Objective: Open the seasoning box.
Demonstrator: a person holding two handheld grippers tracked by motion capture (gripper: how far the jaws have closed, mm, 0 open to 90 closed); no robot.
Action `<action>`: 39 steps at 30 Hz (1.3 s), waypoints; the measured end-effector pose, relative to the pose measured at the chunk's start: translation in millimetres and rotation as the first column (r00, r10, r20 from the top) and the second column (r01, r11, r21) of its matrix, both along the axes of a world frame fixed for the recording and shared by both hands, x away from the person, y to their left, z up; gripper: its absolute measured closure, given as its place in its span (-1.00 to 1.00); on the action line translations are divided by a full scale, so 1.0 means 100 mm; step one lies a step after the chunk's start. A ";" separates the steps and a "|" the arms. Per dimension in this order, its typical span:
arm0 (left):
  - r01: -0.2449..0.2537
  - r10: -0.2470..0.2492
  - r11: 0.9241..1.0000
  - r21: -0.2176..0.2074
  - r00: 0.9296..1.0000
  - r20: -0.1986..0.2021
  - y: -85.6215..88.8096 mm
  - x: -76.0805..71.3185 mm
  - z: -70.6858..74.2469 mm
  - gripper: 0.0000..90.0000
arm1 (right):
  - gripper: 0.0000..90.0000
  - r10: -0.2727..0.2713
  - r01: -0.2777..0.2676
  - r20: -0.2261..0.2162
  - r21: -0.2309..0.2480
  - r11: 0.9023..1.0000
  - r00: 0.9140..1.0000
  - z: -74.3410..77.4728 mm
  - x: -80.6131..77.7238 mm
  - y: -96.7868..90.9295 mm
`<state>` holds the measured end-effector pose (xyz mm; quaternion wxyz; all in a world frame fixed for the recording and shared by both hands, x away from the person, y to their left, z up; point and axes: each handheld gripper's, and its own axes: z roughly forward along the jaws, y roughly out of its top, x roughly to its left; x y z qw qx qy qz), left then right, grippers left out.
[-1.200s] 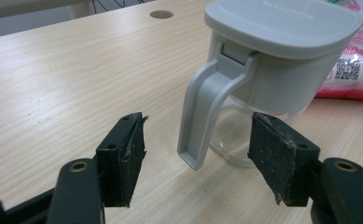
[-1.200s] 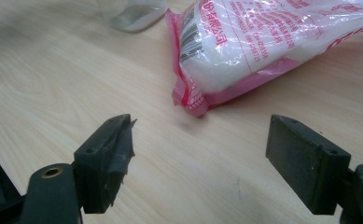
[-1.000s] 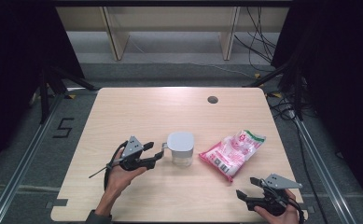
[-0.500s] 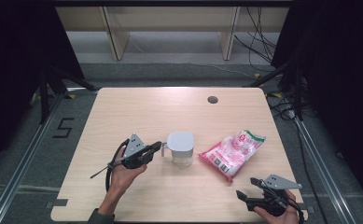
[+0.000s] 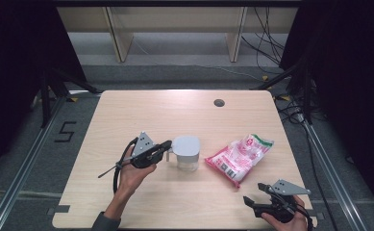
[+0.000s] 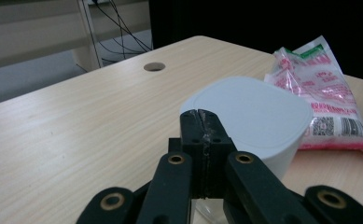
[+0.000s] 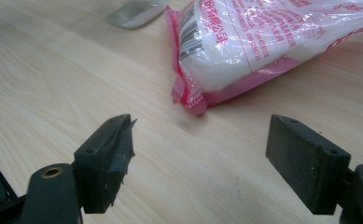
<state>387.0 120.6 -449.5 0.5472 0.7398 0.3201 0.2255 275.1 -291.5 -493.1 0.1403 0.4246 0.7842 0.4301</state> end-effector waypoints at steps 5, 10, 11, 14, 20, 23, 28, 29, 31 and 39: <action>0.015 -0.015 1.000 -0.001 1.000 0.007 -0.03 0.03 0.03 0.98 | -0.47 0.011 -0.010 0.026 -0.025 1.000 1.000 0.00 0.02 -0.02; 0.020 -0.020 1.000 0.006 1.000 0.003 -0.05 0.04 0.01 0.98 | -0.47 0.011 -0.010 0.028 -0.027 1.000 1.000 0.00 0.02 -0.02; 0.020 -0.020 1.000 0.007 1.000 0.002 -0.05 0.04 0.01 0.98 | -0.47 0.012 -0.012 0.026 -0.023 1.000 1.000 0.00 0.02 -0.02; 0.015 -0.015 1.000 -0.004 1.000 -0.008 -0.06 0.04 -0.01 0.98 | -0.48 0.001 -0.001 0.001 -0.006 1.000 1.000 0.00 0.00 0.01; 0.014 -0.014 1.000 0.003 1.000 0.004 -0.06 0.04 -0.01 0.97 | -0.58 -0.038 0.039 0.049 -0.006 0.999 0.998 0.03 0.02 0.01; 0.016 -0.016 1.000 0.000 1.000 -0.004 -0.04 0.06 -0.02 0.96 | -0.67 -0.060 0.062 0.086 -0.019 0.998 0.994 0.08 0.10 0.06; 0.009 -0.009 1.000 -0.005 1.000 0.000 -0.04 0.05 -0.03 0.95 | -0.66 0.004 -0.002 0.144 -0.014 1.000 0.990 0.27 0.25 0.31; 0.013 -0.013 1.000 -0.001 1.000 0.002 -0.03 0.05 -0.02 0.95 | -0.65 0.037 -0.033 0.167 -0.025 0.999 0.985 0.29 0.29 0.37; 0.010 -0.010 1.000 -0.003 1.000 0.001 -0.03 0.05 -0.02 0.95 | -0.62 0.067 -0.061 0.186 -0.038 0.997 0.980 0.32 0.38 0.50; 0.017 -0.017 1.000 -0.004 1.000 0.009 -0.03 0.05 -0.03 0.95 | 0.35 0.188 -0.181 0.198 -0.056 0.982 0.962 0.37 0.68 0.84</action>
